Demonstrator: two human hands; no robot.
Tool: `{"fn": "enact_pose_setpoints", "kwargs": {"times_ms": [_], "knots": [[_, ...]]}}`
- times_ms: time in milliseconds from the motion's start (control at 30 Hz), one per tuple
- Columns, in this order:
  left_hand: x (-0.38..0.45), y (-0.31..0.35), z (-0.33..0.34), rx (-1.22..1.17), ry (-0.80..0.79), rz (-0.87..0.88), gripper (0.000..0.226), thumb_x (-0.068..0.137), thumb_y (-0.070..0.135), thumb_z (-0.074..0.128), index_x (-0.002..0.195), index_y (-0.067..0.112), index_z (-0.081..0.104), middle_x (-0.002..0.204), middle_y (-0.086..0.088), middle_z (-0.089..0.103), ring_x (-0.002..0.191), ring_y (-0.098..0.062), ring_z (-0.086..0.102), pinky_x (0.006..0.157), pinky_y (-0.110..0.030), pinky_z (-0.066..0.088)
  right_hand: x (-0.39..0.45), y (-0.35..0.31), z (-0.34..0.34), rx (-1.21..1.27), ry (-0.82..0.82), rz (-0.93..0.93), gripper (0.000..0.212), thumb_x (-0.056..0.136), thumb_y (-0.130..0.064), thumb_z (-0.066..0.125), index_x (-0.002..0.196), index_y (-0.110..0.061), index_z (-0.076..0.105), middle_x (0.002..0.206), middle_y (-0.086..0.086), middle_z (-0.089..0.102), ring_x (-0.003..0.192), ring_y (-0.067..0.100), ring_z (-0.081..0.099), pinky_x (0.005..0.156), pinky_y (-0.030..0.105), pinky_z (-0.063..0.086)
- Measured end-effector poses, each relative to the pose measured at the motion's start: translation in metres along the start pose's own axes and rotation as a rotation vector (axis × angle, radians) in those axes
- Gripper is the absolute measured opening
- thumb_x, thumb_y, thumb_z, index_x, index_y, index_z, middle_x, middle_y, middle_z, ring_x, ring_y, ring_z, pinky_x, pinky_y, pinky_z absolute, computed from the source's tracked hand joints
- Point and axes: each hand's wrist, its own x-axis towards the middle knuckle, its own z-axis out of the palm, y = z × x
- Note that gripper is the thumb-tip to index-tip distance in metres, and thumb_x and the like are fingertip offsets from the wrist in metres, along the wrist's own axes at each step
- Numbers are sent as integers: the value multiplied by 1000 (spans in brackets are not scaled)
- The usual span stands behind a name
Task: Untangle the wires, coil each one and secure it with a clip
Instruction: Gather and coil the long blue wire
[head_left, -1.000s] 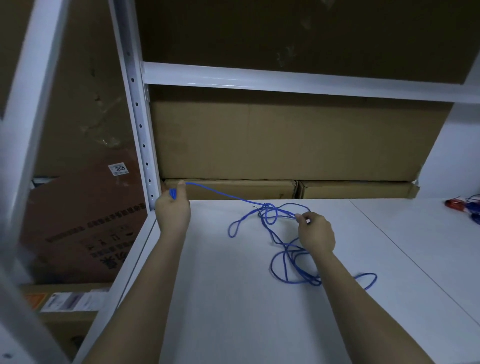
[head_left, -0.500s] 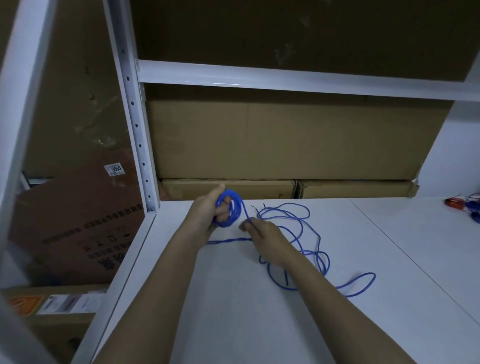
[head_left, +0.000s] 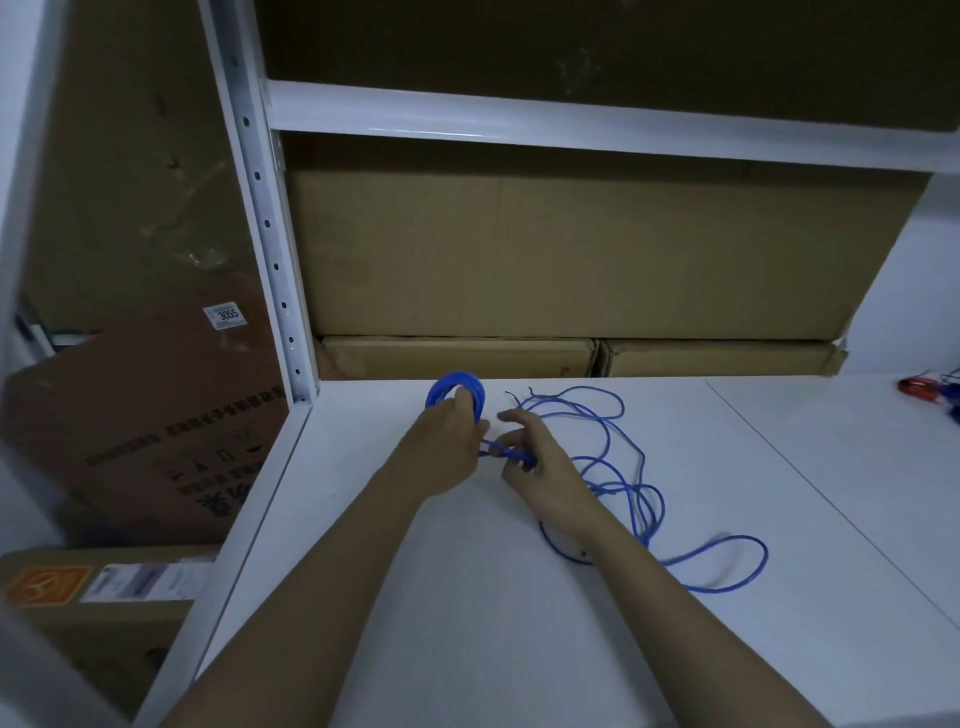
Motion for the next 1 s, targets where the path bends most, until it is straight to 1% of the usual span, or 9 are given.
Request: {"fn": "enact_pose_setpoints", "kwargs": {"times_ms": [100, 200, 267, 367, 467, 567, 733, 833, 1000], "knots": [[-4, -2, -3, 97, -112, 49, 35, 94, 46, 53, 87, 14, 40, 65, 3, 40, 56, -12, 39, 53, -24, 32, 1, -5, -12, 214, -41, 136, 32, 90, -16, 42, 119, -28, 50, 110, -4, 64, 85, 9, 53, 75, 20, 39], [-5, 0, -4, 178, -96, 98, 46, 87, 58, 55, 76, 17, 36, 63, 2, 36, 59, -16, 37, 55, -28, 30, 3, -9, -17, 242, -131, 105, 39, 89, -44, 34, 122, -33, 53, 98, 2, 65, 77, 11, 44, 72, 21, 36], [-5, -3, -6, 40, -93, 35, 47, 88, 55, 55, 70, 19, 31, 63, -1, 33, 58, -15, 32, 57, -28, 27, 3, -7, -24, 325, -132, 162, 46, 99, -57, 23, 131, -35, 48, 95, 1, 69, 79, 7, 50, 77, 22, 35], [-7, -14, -10, -115, -59, -81, 45, 88, 49, 60, 71, 17, 33, 65, -4, 34, 60, -15, 32, 62, -29, 29, -1, -7, -36, 247, -69, 211, 31, 102, -38, 37, 126, -32, 55, 99, -2, 71, 83, 3, 57, 76, 21, 37], [-9, -19, -10, -237, 16, -151, 44, 88, 42, 64, 70, 15, 34, 64, -3, 33, 59, -14, 32, 59, -29, 27, 4, 8, -36, -264, 3, -27, 18, 97, -20, 54, 104, -22, 70, 99, -6, 68, 98, 14, 57, 90, 24, 36], [-10, -21, -16, -272, 212, -222, 39, 92, 34, 60, 68, 12, 38, 62, -4, 38, 59, -17, 37, 56, -31, 27, 19, 28, -44, -503, 211, -169, 14, 91, -8, 62, 92, -12, 76, 89, 4, 71, 88, 21, 58, 83, 25, 27], [-12, -34, -46, -341, 603, -392, 40, 93, 31, 58, 66, 8, 39, 61, -4, 41, 61, -25, 41, 56, -33, 30, 17, 66, -89, -719, 482, 24, 15, 88, -4, 63, 84, -11, 76, 80, 15, 71, 78, 38, 62, 69, 35, 37], [-12, -21, -49, -352, 584, -306, 44, 93, 29, 58, 61, 12, 33, 57, -2, 36, 55, -20, 35, 53, -33, 27, 17, 55, -79, -873, 478, 140, 24, 92, -12, 53, 97, -17, 75, 103, 13, 66, 100, 39, 52, 75, 36, 32], [-5, 8, -41, -350, 449, -158, 48, 92, 26, 62, 58, 16, 29, 53, 1, 33, 51, -16, 29, 51, -33, 24, 21, -3, -34, -663, 465, -156, 50, 69, -19, 40, 107, -16, 72, 111, 9, 65, 110, 32, 55, 99, 45, 32]]}}
